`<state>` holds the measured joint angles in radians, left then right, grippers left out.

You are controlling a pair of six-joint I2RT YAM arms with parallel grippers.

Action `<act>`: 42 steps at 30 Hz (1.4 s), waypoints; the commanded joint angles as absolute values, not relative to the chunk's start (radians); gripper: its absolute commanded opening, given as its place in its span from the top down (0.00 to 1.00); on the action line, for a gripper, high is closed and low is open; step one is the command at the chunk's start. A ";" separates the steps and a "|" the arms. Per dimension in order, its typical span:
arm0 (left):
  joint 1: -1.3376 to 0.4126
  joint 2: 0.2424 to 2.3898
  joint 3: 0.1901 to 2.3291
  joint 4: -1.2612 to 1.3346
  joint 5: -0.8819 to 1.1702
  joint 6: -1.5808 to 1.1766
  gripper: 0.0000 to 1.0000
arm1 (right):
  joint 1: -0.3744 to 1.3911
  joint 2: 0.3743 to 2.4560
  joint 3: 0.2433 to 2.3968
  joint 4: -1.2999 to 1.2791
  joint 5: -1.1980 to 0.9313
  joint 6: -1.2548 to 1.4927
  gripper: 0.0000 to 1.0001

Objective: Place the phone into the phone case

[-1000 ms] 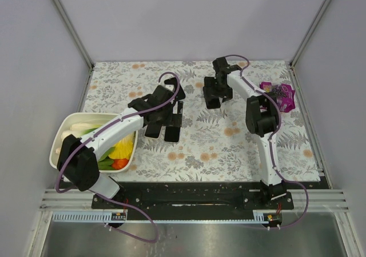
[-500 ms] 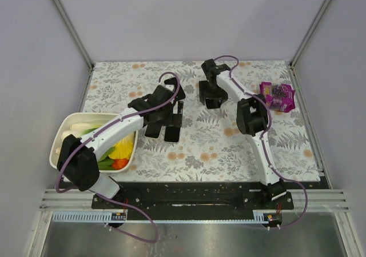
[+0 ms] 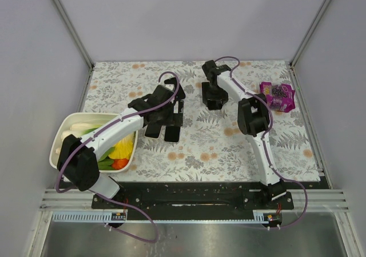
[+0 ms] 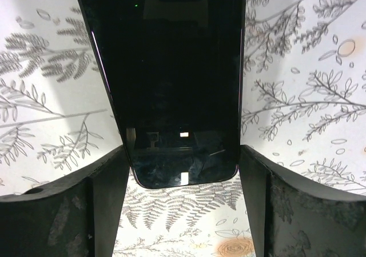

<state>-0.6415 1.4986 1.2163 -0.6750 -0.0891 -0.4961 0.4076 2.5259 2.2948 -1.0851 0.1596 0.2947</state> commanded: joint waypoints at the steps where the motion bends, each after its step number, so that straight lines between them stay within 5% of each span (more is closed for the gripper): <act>1: -0.644 1.485 1.193 -0.586 -0.034 -0.538 0.01 | 0.446 2.367 2.090 -1.054 0.179 0.305 0.49; 18: -0.644 1.543 1.141 -0.443 0.049 -0.643 0.01 | 0.534 1.726 1.091 -0.644 0.112 0.488 0.48; 22: -0.644 1.555 1.147 -0.439 0.061 -0.649 0.01 | 0.564 1.657 0.985 -0.585 0.083 0.529 0.38; 28: -0.644 1.546 1.154 -0.452 0.043 -0.641 0.01 | 0.568 1.597 0.966 -0.557 0.104 0.545 0.00; 38: -0.641 1.480 1.141 -0.517 -0.063 -0.617 0.01 | 0.565 1.664 1.202 -0.473 0.106 0.543 0.02; 42: -0.640 1.425 1.143 -0.564 -0.080 -0.611 0.01 | 0.565 1.897 1.495 -0.500 0.090 0.520 0.16</act>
